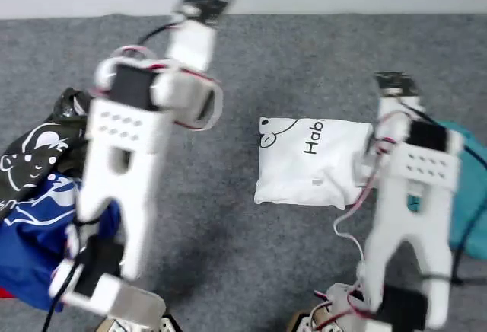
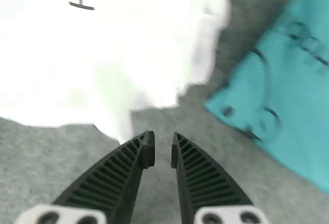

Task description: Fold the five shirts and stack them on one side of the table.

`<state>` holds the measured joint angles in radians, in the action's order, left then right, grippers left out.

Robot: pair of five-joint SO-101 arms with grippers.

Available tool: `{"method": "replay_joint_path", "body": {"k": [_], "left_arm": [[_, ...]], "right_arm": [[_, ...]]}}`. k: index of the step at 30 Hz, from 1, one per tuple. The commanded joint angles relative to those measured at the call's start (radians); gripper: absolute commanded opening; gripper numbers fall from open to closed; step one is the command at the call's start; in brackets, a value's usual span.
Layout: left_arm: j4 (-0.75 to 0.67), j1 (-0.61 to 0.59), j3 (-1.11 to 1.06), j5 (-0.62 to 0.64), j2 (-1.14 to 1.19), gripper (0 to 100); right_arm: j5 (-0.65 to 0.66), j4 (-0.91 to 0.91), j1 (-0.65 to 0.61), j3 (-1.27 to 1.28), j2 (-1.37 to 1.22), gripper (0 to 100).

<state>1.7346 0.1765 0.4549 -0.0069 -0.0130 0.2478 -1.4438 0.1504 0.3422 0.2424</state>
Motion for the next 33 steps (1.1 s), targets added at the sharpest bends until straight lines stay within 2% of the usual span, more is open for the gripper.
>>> {"method": "replay_joint_path", "body": {"k": [1,9,14,23,33], "left_arm": [[0.020,-0.127,-0.096,-0.011,-0.163,1],[0.018,-0.339,-0.243,-0.100,-0.305,1],[0.018,-0.410,-0.245,-0.100,-0.311,1],[0.018,-0.422,-0.245,-0.097,-0.311,1],[0.018,-0.422,-0.246,-0.095,-0.310,1]], "right_arm": [[-0.020,0.102,-0.062,-0.015,-0.093,6.9],[-0.009,0.260,-0.062,-0.155,-0.323,6.9],[0.089,0.262,-0.041,-0.384,-0.539,6.9],[0.091,0.125,-0.041,-0.804,-0.760,6.9],[0.092,0.179,-0.042,-0.907,-0.809,6.9]]}}
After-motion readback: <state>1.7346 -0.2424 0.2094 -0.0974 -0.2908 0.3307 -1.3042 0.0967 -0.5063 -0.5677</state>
